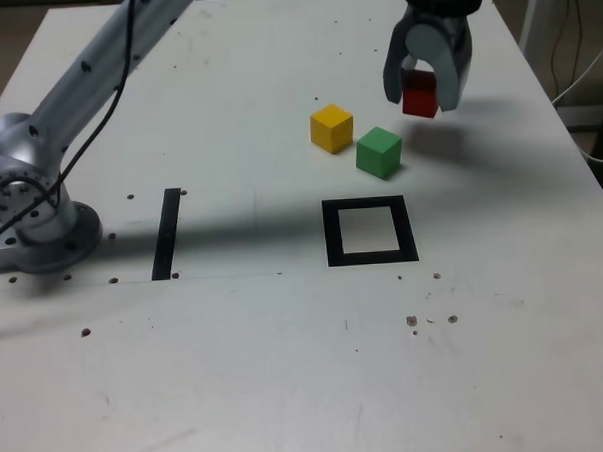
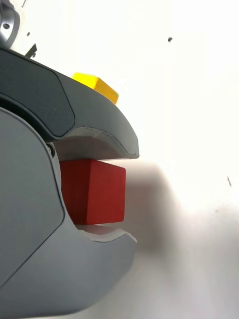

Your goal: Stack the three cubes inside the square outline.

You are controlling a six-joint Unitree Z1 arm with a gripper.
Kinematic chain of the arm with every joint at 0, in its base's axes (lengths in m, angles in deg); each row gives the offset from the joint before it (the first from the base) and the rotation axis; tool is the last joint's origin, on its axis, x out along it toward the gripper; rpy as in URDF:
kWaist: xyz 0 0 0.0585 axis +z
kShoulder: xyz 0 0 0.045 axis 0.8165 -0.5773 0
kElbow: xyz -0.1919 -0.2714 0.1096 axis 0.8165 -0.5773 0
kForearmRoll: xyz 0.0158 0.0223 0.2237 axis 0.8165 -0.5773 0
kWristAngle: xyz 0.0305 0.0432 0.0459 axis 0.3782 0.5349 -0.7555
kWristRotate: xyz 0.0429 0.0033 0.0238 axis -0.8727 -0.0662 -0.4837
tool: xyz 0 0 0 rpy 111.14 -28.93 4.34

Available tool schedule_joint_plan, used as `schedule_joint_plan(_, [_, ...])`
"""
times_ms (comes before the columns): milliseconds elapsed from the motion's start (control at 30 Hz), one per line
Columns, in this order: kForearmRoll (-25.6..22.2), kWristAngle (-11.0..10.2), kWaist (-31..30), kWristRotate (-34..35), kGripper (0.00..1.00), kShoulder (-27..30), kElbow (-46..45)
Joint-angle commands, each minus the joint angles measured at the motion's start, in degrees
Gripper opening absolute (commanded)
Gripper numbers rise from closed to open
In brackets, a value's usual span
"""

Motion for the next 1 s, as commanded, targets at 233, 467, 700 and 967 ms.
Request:
schedule_joint_plan(233, [-0.7, -0.7, -0.6, 2.6, 0.37, 6.6, -6.9])
schedule_joint_plan(467, [-0.6, -1.5, -1.9, 9.6, 0.37, 13.8, -16.5])
schedule_joint_plan(700, [-0.2, 3.7, -4.2, 21.2, 0.37, 18.9, -23.5])
schedule_joint_plan(967, [1.4, 8.9, -7.5, 30.7, 0.37, 21.8, -29.2])
